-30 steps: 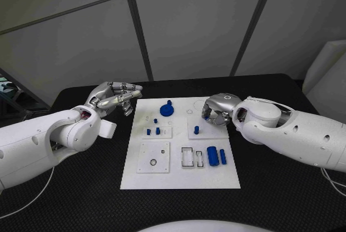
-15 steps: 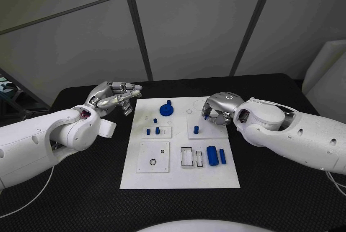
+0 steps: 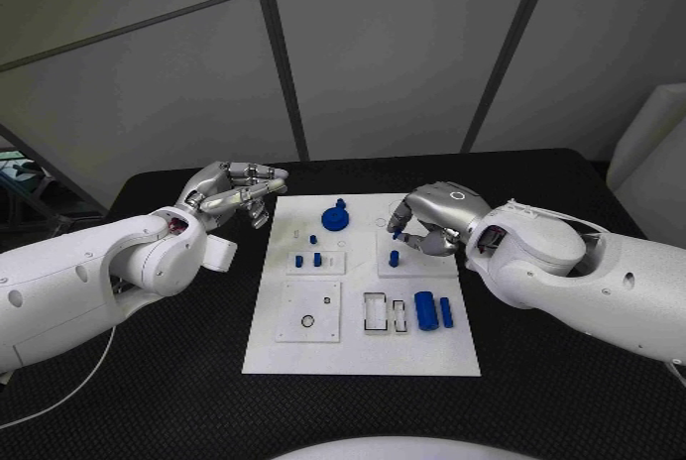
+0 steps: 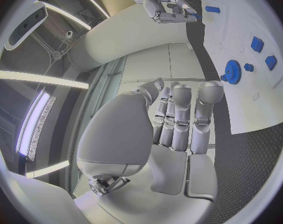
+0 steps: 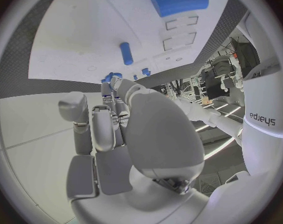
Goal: Assemble the parts on the task board
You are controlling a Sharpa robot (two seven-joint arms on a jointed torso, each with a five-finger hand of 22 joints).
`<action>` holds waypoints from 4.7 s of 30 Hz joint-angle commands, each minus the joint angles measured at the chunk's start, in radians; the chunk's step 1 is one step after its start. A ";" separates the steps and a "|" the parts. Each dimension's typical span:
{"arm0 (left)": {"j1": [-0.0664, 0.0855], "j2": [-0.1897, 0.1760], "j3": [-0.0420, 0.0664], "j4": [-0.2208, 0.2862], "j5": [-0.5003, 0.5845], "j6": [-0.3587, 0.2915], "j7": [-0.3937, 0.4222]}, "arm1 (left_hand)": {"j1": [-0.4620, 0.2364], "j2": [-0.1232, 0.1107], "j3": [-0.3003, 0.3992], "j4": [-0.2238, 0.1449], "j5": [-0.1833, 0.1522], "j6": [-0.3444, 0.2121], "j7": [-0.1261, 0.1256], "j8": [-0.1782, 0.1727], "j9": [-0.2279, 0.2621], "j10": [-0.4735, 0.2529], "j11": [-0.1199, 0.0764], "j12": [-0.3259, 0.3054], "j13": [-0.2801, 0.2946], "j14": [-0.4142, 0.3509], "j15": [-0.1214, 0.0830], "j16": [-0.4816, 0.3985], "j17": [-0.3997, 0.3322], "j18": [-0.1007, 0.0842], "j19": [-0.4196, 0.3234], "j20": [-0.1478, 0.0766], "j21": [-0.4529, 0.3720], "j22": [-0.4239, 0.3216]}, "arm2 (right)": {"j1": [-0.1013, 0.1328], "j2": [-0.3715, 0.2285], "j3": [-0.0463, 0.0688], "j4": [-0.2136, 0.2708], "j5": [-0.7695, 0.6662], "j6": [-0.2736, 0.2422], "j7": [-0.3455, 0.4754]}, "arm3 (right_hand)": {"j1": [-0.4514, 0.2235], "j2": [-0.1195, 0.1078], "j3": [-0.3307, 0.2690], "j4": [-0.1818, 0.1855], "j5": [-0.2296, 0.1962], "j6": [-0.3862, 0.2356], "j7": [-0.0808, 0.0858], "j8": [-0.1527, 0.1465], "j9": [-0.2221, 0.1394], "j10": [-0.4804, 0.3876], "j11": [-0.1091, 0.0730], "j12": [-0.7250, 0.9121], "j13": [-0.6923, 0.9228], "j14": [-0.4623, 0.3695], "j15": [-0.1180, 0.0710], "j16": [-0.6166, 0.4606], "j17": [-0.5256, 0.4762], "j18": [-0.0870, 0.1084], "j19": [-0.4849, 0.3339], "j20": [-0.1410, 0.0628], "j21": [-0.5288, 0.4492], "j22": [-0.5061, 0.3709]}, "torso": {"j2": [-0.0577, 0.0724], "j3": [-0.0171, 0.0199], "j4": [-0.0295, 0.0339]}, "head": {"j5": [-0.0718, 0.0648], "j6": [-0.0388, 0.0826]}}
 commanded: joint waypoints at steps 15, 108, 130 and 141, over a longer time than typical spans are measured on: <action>0.000 0.037 0.000 -0.009 0.005 0.004 0.023 | 0.001 0.007 -0.003 -0.005 0.003 -0.001 0.007 0.001 -0.002 -0.008 0.003 0.004 0.001 0.000 0.001 0.000 -0.004 0.010 0.005 0.000 -0.003 -0.002 | -0.032 0.137 -0.004 0.016 0.078 -0.018 0.055 | -0.017 -0.005 0.007 -0.003 0.008 0.002 0.005 -0.007 0.002 0.015 -0.006 -0.008 0.003 0.061 -0.006 0.006 0.002 -0.006 0.003 -0.003 0.006 0.002 | 0.002 -0.0052 0.0028 | 0.059 -0.019; 0.001 0.067 0.001 -0.018 0.005 0.015 -0.013 | 0.000 0.014 -0.006 -0.006 0.007 -0.006 0.009 0.001 -0.004 -0.016 0.005 0.005 0.001 -0.004 0.003 0.006 -0.006 0.010 0.005 0.001 -0.004 -0.002 | -0.104 0.273 -0.076 -0.101 0.027 0.100 0.040 | -0.091 -0.028 -0.017 0.003 0.010 -0.045 0.023 -0.040 -0.003 -0.070 0.018 -0.036 -0.011 0.055 0.015 0.008 -0.013 0.002 -0.029 0.016 -0.018 -0.038 | 0.001 -0.0007 -0.0011 | 0.141 -0.065; 0.000 0.067 -0.001 -0.030 0.005 0.022 -0.023 | 0.000 0.016 -0.008 -0.007 0.005 -0.011 0.012 0.000 -0.006 -0.021 0.007 0.006 0.002 -0.007 0.005 0.007 -0.009 0.009 0.005 0.002 -0.004 -0.002 | -0.107 0.142 -0.056 0.005 0.076 -0.085 0.090 | -0.104 -0.038 -0.074 -0.014 0.010 -0.166 0.018 -0.037 -0.025 -0.256 0.041 0.020 -0.017 0.013 0.036 -0.064 -0.136 0.033 -0.134 0.039 -0.136 -0.201 | -0.005 -0.0017 -0.0058 | 0.127 -0.049; 0.000 0.066 -0.004 -0.036 0.005 0.022 -0.022 | 0.001 0.017 -0.008 -0.008 0.005 -0.011 0.012 0.000 -0.006 -0.020 0.007 0.007 0.002 -0.007 0.005 0.008 -0.010 0.009 0.006 0.002 -0.003 -0.001 | -0.075 0.035 0.036 0.025 0.144 0.011 0.044 | -0.121 -0.044 -0.096 -0.005 0.012 -0.163 0.019 -0.041 -0.024 -0.256 0.036 0.049 -0.020 0.030 0.032 -0.036 -0.106 0.025 -0.102 0.034 -0.111 -0.164 | -0.008 -0.0013 -0.0093 | 0.094 -0.024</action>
